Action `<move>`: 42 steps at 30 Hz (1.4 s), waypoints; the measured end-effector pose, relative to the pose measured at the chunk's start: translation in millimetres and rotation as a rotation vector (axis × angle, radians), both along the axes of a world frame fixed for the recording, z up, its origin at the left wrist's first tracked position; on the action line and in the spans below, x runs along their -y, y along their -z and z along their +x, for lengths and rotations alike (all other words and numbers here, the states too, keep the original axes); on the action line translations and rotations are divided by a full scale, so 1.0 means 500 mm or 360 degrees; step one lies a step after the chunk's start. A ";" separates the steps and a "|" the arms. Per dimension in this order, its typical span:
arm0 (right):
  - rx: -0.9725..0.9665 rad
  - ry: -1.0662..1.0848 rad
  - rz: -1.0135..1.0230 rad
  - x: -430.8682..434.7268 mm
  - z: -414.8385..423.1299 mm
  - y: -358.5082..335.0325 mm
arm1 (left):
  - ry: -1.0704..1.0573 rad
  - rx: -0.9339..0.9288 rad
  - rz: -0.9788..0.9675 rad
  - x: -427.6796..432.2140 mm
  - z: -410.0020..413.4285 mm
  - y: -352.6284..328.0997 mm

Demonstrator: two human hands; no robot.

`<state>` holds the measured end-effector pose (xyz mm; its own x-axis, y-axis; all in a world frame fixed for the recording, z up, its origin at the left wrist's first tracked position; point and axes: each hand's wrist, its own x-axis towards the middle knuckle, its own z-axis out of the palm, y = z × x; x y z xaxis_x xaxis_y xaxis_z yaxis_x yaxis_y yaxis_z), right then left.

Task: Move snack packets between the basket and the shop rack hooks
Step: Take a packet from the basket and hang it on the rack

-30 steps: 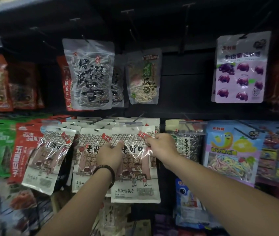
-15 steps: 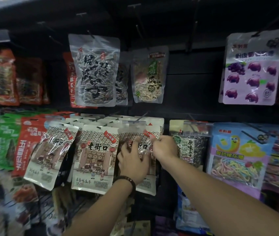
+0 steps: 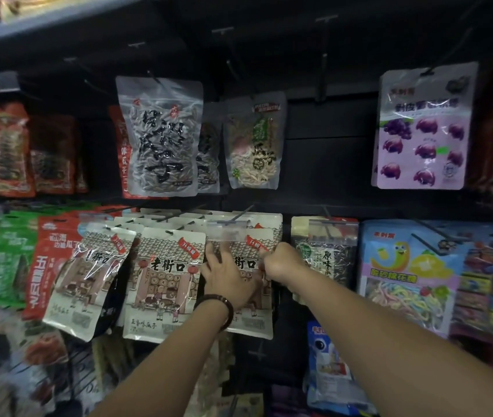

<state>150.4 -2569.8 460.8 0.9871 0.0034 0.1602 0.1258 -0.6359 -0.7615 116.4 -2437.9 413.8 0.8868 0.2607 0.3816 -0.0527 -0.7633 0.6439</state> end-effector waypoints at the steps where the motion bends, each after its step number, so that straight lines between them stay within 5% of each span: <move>1: 0.0033 -0.0009 -0.0034 0.006 -0.013 0.006 | 0.0006 0.0054 -0.0022 0.005 -0.007 0.004; 11: 0.0283 -0.0195 -0.0451 0.195 -0.269 0.217 | 0.0302 0.0255 0.0019 0.113 -0.243 0.220; 18: -0.0002 -0.0132 -0.0385 0.356 -0.484 0.496 | 0.0751 -0.0253 -0.0012 0.245 -0.438 0.495; 28: -0.1026 0.0412 -0.0079 0.561 -0.763 0.931 | 0.0914 -0.1456 -0.0084 0.386 -0.571 0.973; 33: -0.1318 0.0668 0.0309 0.572 -0.825 1.106 | 0.0771 -0.1839 -0.0221 0.461 -0.596 1.029; 36: -0.1467 0.1001 0.1010 0.573 -0.839 1.182 | 0.0556 -0.1939 -0.0251 0.490 -0.569 1.115; 39: -0.1550 0.1292 0.1567 0.588 -0.839 1.192 | 0.0445 -0.1761 0.0193 0.532 -0.568 1.094; 42: -0.1581 0.1417 0.1748 0.609 -0.822 1.219 | 0.0795 -0.1591 0.0525 0.564 -0.575 1.081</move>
